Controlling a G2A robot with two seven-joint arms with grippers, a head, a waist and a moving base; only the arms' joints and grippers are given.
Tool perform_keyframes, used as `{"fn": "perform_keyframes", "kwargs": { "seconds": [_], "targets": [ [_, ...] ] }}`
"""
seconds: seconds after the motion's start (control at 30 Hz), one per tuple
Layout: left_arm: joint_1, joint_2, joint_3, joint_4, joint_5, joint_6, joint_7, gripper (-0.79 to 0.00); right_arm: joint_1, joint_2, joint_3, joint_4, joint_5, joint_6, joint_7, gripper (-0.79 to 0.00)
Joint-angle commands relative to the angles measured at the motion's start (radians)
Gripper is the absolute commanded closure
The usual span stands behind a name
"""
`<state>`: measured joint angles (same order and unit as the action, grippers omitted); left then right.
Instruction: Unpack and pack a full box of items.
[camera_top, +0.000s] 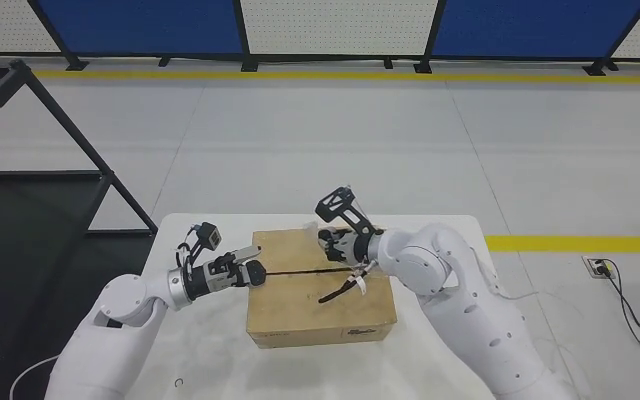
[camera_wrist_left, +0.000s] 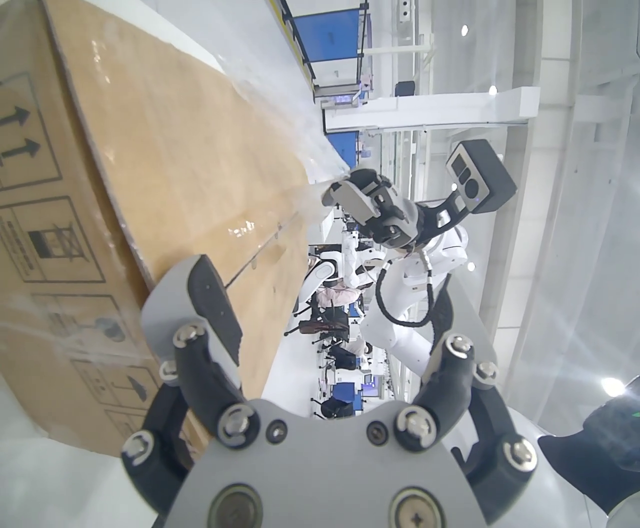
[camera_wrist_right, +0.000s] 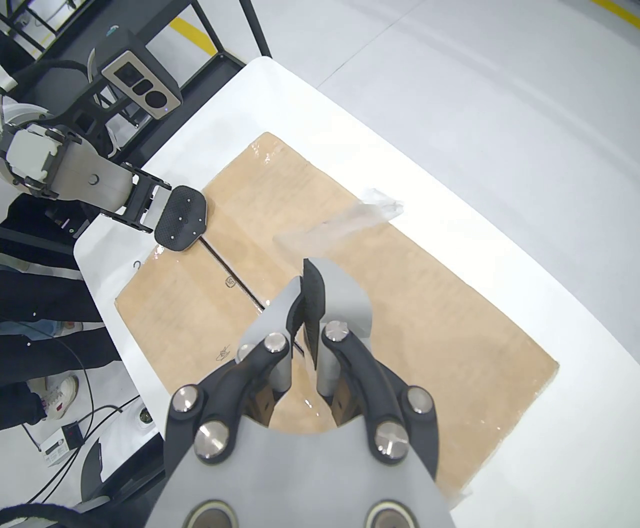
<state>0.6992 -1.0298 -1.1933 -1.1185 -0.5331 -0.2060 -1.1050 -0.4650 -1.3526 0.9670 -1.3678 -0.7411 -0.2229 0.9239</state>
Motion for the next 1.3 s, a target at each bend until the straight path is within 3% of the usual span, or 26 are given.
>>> {"fn": "perform_keyframes", "kwargs": {
  "seconds": [0.0,0.7,1.27],
  "targets": [
    [-0.003,-0.001,0.002,0.003,0.001,0.001,-0.002,-0.785,-0.014,0.005,0.016,-0.015,-0.003,-0.001,-0.007,0.000],
    [-0.021,-0.008,0.009,0.019,0.003,-0.002,-0.016,-0.785,-0.151,0.039,0.126,-0.184,-0.048,-0.007,-0.119,0.000],
    [-0.045,-0.019,0.024,0.031,-0.003,0.005,-0.008,-0.785,-0.092,0.028,0.042,-0.146,-0.052,-0.050,-0.075,0.000]
  ]
}}
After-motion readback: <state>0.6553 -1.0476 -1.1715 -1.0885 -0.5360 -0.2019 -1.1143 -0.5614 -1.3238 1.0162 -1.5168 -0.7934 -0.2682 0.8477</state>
